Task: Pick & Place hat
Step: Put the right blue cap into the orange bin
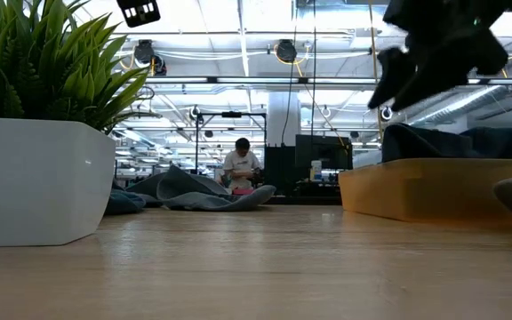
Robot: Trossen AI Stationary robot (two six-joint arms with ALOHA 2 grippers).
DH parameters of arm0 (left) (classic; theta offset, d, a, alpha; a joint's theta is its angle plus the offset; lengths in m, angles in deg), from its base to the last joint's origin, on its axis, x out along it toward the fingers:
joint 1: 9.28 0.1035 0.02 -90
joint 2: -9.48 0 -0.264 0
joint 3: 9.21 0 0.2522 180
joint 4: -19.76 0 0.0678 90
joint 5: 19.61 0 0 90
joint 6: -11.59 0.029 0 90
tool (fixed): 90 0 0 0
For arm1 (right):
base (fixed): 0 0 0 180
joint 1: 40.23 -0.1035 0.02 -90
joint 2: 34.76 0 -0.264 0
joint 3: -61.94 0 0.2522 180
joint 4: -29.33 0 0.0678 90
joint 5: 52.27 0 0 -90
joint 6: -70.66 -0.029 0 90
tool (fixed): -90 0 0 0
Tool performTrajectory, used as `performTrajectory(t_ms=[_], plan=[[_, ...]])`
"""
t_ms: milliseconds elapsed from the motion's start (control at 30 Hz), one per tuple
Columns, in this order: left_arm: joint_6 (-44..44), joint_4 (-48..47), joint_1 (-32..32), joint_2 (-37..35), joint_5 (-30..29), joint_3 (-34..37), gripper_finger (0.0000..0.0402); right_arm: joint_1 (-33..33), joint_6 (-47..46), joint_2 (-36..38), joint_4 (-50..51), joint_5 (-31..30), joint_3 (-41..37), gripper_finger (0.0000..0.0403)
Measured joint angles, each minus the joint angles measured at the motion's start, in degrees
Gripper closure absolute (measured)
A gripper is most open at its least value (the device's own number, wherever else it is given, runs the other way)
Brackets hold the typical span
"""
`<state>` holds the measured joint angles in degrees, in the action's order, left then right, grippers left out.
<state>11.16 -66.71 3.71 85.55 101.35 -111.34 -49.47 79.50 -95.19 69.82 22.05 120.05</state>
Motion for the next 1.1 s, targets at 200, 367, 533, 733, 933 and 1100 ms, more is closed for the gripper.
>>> performTrajectory(t_ms=[200,367,533,733,933,1100], plan=[[0.13,0.02,-0.56,0.01,0.00,0.01,0.0215,1.69,-0.56,-5.32,0.83,4.20,-1.69,0.0174],[0.26,0.27,-1.41,0.01,-0.05,0.01,0.0215,3.56,0.49,-9.14,1.13,6.45,-3.47,0.0202],[0.09,0.35,-2.11,0.01,-0.14,-0.01,0.0215,3.66,3.94,-9.28,-1.18,8.32,-3.49,0.0225],[-0.97,0.35,-3.02,0.01,-0.36,0.00,0.0215,2.96,5.44,-4.13,-0.12,-2.15,-0.60,0.0228],[-1.25,-0.68,-4.17,0.01,-0.37,0.01,0.0215,3.02,0.47,1.40,6.69,2.02,1.83,0.0219],[-0.48,-0.70,-4.50,0.01,-0.46,0.01,0.0215,4.02,-6.70,3.65,13.51,0.61,1.89,0.0225]])
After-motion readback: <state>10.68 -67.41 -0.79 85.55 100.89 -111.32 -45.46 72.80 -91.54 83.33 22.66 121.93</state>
